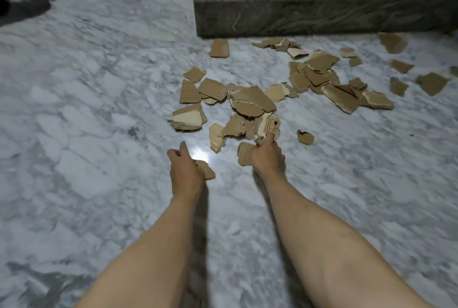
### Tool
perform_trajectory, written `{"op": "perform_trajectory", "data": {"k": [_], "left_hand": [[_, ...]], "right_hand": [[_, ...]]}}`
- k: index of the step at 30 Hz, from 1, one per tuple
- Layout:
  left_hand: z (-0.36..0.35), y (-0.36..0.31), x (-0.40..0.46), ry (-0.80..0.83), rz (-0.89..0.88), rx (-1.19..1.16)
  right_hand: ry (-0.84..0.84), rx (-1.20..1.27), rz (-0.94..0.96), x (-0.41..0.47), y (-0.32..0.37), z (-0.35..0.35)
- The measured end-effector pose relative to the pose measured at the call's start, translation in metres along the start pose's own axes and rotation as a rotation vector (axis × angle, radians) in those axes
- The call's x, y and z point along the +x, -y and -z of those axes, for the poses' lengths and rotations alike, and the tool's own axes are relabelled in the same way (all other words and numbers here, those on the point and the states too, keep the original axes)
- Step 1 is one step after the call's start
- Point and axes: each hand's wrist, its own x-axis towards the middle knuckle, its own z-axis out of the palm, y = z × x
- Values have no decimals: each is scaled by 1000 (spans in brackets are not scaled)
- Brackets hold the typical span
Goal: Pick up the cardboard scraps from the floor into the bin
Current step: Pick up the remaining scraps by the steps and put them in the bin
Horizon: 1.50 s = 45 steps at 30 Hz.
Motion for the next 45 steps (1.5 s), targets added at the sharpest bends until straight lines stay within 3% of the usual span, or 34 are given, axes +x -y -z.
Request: {"op": "perform_trajectory", "data": {"k": [6,11,19,25,29,33,38,45], "left_hand": [[-1,4,15,93,95,121],[-1,6,13,114,131,61],[9,3,10,95,132,131],[10,-15,28,35,93,-124],[2,-30,42,122,73,-186],[-14,-46,48,214,31,-119],[-39,-47,56,195,16,35],[-44,-45,59,169,-37,8]], "right_hand": [[-28,-44,6,4,-14,-14],[-29,-26,-3,6,-16,-13],[-54,246,27,10,-22,2],[-96,411,3,15,-16,13],[-78,499,-13,20,-8,10],[-35,292,74,10,-3,1],[57,-108,259,-7,-10,-20],[59,-166,407,-15,-16,-22]]}}
